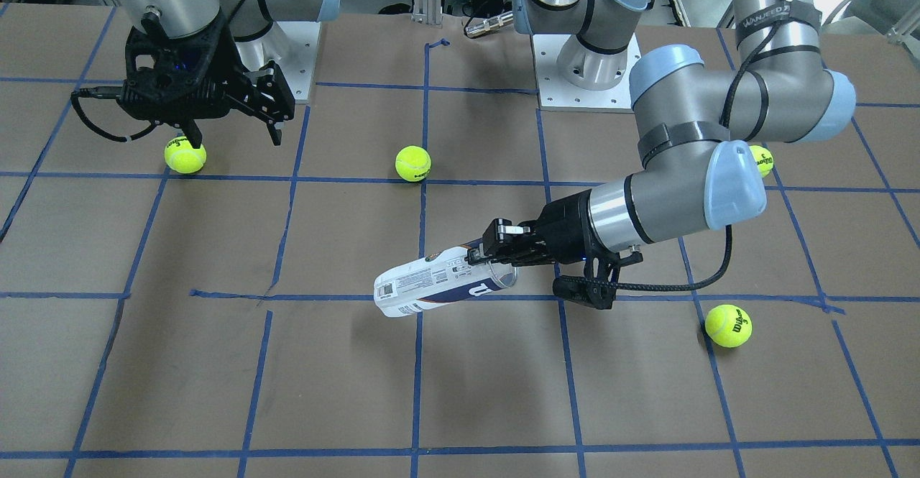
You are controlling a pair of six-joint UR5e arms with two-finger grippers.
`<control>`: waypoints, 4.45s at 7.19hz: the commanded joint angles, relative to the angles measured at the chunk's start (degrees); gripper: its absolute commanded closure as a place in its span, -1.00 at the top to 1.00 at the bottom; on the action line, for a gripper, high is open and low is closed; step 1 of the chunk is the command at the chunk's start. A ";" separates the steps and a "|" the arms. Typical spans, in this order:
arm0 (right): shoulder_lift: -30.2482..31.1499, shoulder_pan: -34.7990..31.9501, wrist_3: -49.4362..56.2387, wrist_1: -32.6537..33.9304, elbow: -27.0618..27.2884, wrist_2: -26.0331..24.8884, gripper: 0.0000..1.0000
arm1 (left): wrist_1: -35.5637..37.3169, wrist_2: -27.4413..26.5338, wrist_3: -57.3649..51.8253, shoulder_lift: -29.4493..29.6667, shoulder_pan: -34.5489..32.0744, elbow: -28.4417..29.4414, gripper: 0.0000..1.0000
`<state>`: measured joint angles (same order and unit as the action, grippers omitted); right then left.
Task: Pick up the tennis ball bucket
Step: 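Lift the can with the left gripper, tilting it upright, then lower the upright can onto the table with the left gripper, then open the left gripper and raise it off the standing can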
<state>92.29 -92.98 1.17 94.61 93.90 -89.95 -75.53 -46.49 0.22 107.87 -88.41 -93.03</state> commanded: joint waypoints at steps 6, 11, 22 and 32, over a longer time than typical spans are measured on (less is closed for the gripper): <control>0.08 -0.10 -0.02 0.40 0.05 0.13 1.00 | 1.17 -47.18 -9.99 3.21 -14.50 18.93 -1.00; -0.01 -0.10 -0.11 0.75 0.14 0.21 1.00 | -4.06 -50.37 -18.93 11.73 -15.91 26.12 -1.00; 0.17 -0.10 0.24 0.67 0.05 -0.58 1.00 | -0.94 -50.37 -18.24 13.77 -16.35 24.30 1.00; 0.08 -0.10 -0.02 0.67 0.14 -0.31 1.00 | -1.91 -50.45 -9.50 -7.30 -16.62 13.46 1.00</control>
<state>92.39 -93.14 1.14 95.27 94.04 -90.28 -77.57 -96.69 -14.05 103.61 -105.00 -74.64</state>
